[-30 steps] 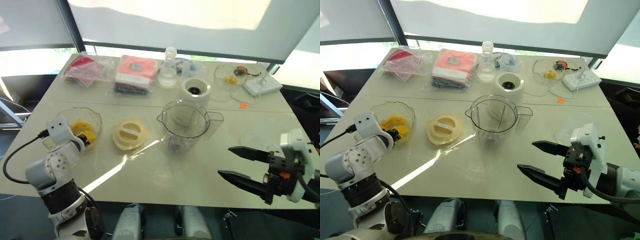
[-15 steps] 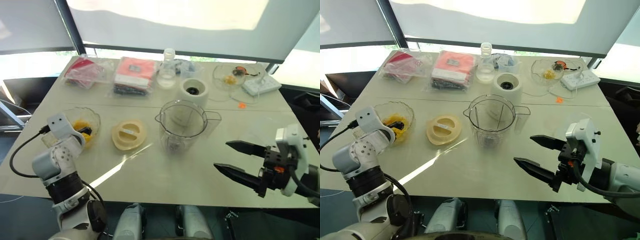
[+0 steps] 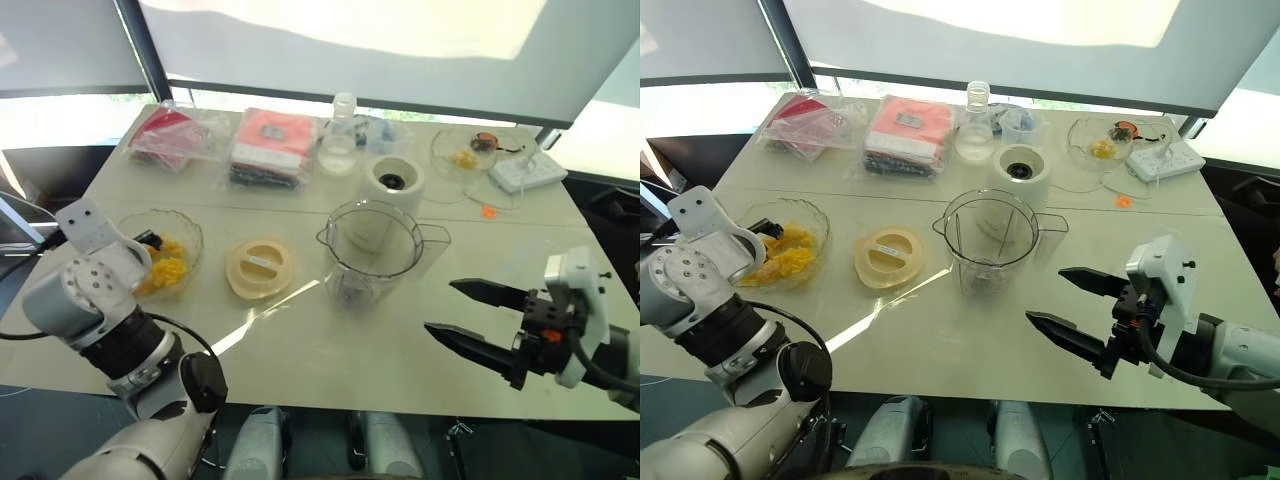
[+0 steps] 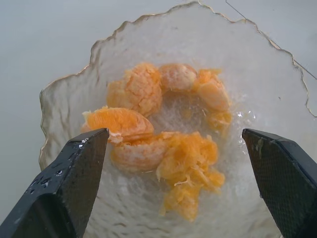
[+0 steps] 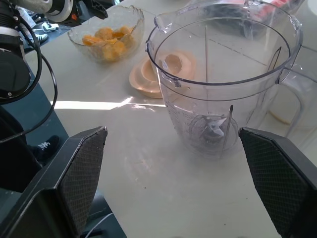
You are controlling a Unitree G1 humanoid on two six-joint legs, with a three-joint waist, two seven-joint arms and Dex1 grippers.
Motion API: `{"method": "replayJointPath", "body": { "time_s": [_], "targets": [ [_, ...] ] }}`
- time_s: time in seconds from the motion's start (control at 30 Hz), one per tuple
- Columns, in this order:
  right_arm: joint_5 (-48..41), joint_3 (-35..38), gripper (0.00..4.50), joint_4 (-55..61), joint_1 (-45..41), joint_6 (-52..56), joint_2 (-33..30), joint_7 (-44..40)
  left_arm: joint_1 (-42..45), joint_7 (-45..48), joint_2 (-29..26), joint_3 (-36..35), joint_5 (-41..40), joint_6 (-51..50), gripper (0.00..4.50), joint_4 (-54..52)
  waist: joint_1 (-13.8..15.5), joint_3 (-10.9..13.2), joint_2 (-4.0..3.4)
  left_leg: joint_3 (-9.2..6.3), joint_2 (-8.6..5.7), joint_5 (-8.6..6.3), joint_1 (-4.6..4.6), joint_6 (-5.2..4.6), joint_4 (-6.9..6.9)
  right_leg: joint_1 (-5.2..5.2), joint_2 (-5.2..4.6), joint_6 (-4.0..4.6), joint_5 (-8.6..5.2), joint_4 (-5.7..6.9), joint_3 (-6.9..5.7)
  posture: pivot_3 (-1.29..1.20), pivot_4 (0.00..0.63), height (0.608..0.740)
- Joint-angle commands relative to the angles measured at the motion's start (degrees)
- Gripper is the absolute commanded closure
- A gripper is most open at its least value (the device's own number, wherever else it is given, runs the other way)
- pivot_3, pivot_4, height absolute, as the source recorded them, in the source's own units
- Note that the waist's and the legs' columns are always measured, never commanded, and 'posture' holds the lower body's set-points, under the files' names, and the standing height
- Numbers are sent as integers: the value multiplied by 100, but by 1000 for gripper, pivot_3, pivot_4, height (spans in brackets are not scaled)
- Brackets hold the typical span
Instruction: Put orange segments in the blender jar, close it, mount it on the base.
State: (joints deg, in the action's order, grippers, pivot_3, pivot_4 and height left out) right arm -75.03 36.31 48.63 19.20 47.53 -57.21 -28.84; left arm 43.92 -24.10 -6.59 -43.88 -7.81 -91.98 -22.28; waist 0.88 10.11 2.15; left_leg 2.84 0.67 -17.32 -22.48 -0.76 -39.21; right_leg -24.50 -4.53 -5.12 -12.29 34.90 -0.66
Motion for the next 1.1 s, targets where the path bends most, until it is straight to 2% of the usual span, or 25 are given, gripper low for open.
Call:
{"method": "replayJointPath", "body": {
  "time_s": [0.03, 0.27, 0.57, 0.87, 1.1],
  "targets": [
    [27, -42, 0, 8, -101, -131, 69, 38, 227, 23, 44, -49, 288, -50, 16, 154, -1, 0, -1, 0, 0, 0, 1, 0, 0, 0, 0, 0, 0, 1, 0, 0, 150, 740],
    [150, -219, 0, 86, -110, -139, 139, 151, 270, 371, -297, -8, 439, 550, 16, 1477, -9, 0, 1, -1, 3, 0, 1, 0, 1, -2, 3, 0, 0, 2, -2, 0, 150, 740],
    [56, -131, 0, 196, -39, -158, 213, 313, 369, 495, -338, -130, 419, 1202, 16, 2576, 9, 0, 1, 0, 3, -1, -1, 1, 1, -2, -21, 0, 1, 2, -2, 0, 150, 740],
    [110, -162, 0, 191, -80, -173, 194, 391, 504, 601, -367, -8, 291, 1589, 16, 3152, 0, 0, 0, -1, 5, -1, -1, 3, 4, -5, -29, -1, 2, 2, 2, 0, 150, 740],
    [196, -302, 0, 191, -192, -204, 226, 479, 535, 429, -188, -253, 228, 1472, 16, 3348, 3, 0, -1, 1, 3, -2, -1, 4, 5, -5, -39, -2, 2, 2, 1, 0, 150, 740]
  ]
}}
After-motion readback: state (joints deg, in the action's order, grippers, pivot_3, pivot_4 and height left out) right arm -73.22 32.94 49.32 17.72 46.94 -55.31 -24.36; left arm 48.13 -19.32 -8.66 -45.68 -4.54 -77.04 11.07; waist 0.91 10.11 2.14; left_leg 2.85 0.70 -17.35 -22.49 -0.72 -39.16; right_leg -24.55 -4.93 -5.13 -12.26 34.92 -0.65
